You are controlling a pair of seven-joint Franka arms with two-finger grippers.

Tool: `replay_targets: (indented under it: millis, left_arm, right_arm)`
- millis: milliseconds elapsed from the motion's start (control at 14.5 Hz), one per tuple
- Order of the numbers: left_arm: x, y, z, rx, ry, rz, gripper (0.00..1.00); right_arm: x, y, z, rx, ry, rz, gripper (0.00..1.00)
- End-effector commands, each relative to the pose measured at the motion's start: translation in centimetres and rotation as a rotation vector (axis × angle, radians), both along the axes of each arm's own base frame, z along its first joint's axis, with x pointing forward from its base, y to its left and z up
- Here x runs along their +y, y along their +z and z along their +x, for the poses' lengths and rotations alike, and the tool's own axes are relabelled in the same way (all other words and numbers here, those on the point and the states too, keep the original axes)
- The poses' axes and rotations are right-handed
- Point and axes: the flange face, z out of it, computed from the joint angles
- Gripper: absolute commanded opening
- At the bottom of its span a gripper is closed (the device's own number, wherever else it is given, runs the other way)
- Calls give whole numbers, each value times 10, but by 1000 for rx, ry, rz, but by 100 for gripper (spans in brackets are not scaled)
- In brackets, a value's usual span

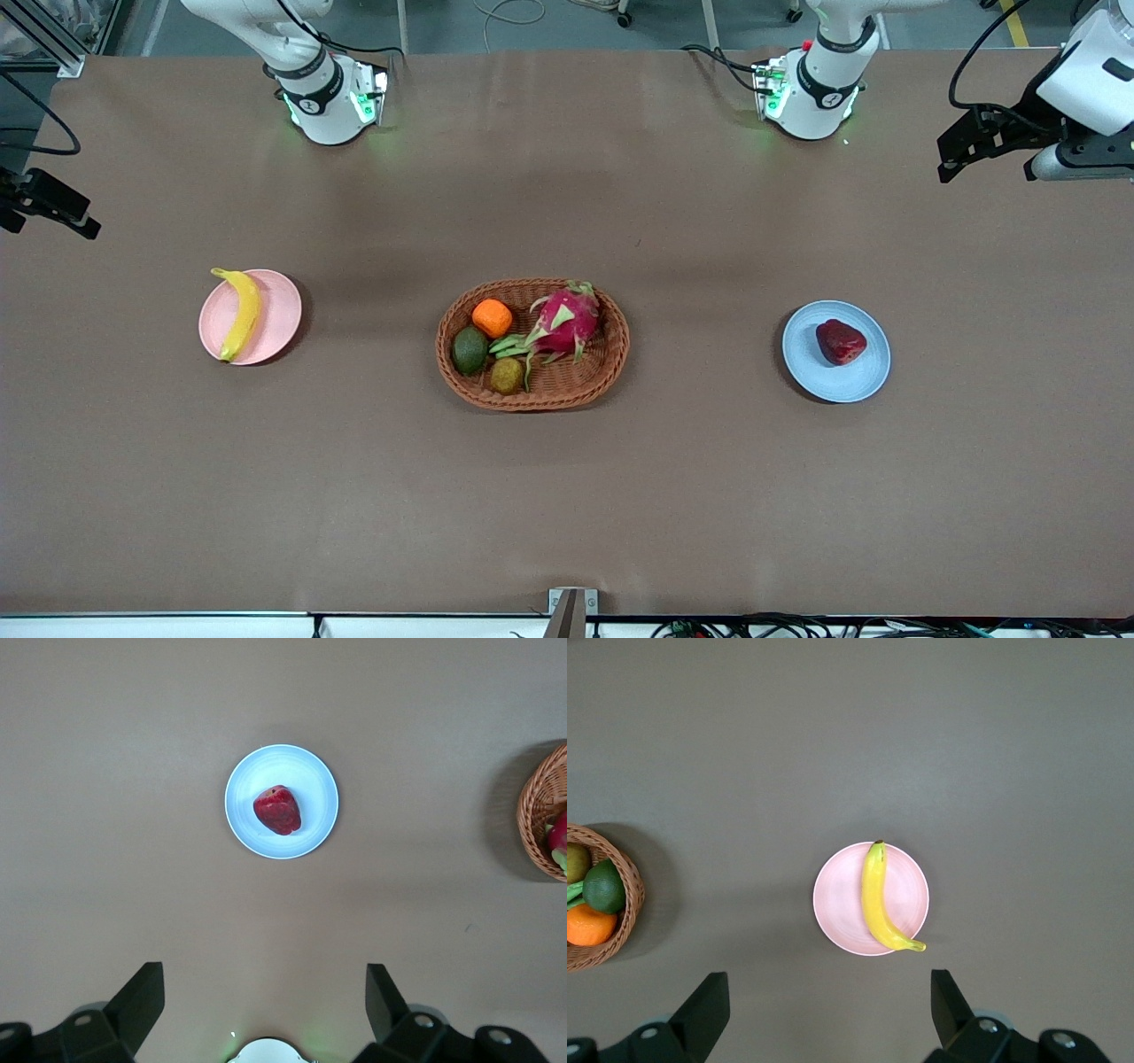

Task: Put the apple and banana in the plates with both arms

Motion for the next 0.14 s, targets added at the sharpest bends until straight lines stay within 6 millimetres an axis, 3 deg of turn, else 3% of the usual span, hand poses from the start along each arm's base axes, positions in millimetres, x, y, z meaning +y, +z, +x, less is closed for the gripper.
replay_targets:
  millis: [0,69]
  left_arm:
    - [3,4,2,-8,-16,-1,100]
    - [4,4,2,-6,-13,0,100]
  right_arm:
    - [-1,-1,-7,-5,12,-27,100]
    - [0,-1,-7,-4,14,-35,100]
